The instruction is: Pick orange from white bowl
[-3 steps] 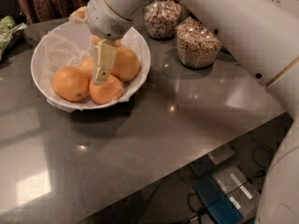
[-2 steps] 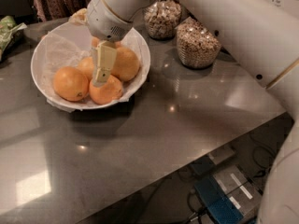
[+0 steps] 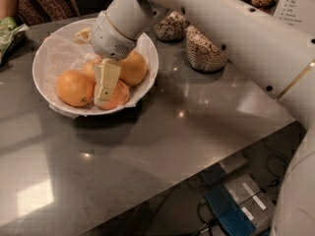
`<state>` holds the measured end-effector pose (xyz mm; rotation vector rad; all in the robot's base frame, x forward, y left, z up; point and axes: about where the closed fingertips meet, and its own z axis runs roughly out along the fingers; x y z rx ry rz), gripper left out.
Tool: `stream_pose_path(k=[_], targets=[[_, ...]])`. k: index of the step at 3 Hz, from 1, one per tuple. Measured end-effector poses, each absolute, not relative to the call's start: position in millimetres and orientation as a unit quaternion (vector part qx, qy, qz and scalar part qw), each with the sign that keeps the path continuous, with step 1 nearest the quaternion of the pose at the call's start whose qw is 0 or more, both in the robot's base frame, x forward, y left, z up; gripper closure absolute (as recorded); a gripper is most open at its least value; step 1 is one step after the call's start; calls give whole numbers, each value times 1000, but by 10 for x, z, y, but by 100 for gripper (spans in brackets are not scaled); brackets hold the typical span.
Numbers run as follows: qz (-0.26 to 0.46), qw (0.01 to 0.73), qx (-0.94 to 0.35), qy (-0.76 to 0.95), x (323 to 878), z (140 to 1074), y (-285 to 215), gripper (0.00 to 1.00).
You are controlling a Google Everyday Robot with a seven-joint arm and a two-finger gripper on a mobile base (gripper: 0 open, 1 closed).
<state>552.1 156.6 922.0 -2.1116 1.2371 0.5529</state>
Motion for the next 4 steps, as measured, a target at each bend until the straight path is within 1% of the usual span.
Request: stream_pose_path(k=[1,2,3,4], targets=[[209,311,-800,469,5521,9220,1567,0],[210,311,-800,469,5521,9219,1568,18],[210,311,-800,468,5522,9217,1572,14],[212,305,-805,463,5546,9177,1674,13]])
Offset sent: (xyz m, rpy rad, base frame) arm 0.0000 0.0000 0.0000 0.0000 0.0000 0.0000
